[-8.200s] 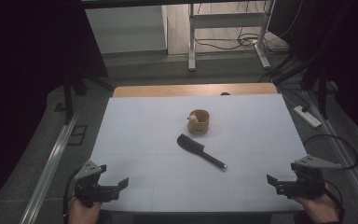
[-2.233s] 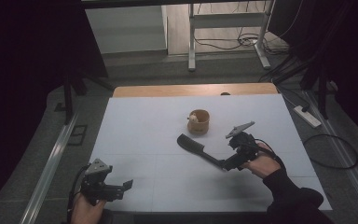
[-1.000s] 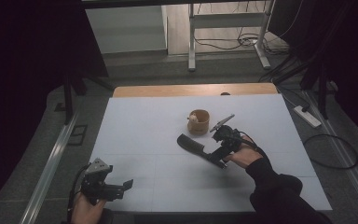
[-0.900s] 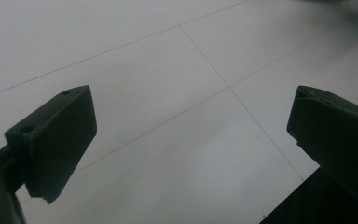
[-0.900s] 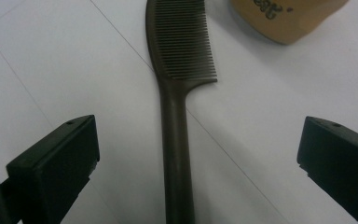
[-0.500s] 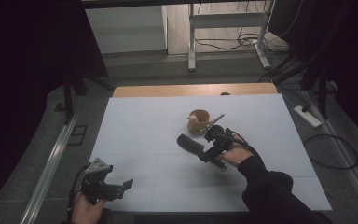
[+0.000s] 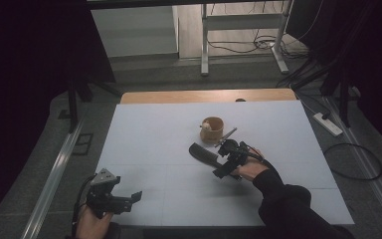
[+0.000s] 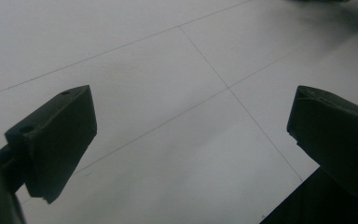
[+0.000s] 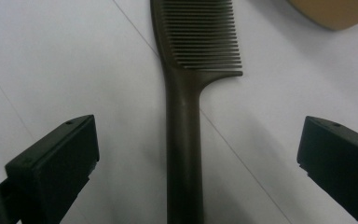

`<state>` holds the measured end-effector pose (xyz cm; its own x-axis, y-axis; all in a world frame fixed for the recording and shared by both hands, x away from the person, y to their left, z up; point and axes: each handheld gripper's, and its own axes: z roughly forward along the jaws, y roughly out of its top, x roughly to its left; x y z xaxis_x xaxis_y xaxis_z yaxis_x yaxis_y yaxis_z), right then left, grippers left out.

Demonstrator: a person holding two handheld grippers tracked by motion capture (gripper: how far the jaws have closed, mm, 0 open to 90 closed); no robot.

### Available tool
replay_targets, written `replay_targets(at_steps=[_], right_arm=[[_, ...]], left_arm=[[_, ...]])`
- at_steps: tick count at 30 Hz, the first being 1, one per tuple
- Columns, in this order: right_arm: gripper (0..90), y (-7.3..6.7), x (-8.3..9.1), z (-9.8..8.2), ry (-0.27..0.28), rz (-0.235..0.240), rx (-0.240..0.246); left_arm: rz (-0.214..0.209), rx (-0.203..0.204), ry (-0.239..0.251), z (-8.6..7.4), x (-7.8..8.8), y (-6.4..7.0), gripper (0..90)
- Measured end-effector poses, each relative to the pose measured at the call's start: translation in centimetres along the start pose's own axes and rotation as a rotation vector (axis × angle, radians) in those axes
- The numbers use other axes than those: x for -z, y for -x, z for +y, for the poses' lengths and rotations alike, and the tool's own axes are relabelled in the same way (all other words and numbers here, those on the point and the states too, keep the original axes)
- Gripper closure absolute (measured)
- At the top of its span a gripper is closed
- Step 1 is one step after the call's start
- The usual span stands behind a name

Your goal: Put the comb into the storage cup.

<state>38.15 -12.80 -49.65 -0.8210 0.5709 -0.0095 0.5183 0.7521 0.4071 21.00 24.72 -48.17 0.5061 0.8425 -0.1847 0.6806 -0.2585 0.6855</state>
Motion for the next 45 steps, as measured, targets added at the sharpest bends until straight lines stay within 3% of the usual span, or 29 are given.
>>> replay_targets(at_steps=[13,27,31,39,40,45], right_arm=[[0.0,-0.2,-1.9,-0.7,-0.062,-0.014,0.038],[2.0,-0.4,-1.8,-0.6,-0.077,-0.023,0.017],[12.7,-0.6,-1.4,-0.5,-0.078,-0.017,0.025],[49.2,-0.6,-0.6,-0.3,-0.058,0.002,0.056],[49.2,-0.6,-0.6,-0.3,-0.058,0.002,0.056],[70.6,-0.7,-0.5,-0.3,-0.053,0.006,0.073]], left_arm=[[-0.002,0.003,0.003,0.0,0.0,0.0,2.0],[0.000,0.001,0.001,0.0,0.0,0.0,2.1],[0.000,0.000,0.000,0.0,0.0,0.0,2.1],[0.003,-0.004,-0.004,0.0,0.0,0.0,2.3],[0.003,-0.003,-0.004,0.0,-0.1,0.0,2.3],[0.004,-0.002,-0.002,0.0,0.0,0.0,2.3]])
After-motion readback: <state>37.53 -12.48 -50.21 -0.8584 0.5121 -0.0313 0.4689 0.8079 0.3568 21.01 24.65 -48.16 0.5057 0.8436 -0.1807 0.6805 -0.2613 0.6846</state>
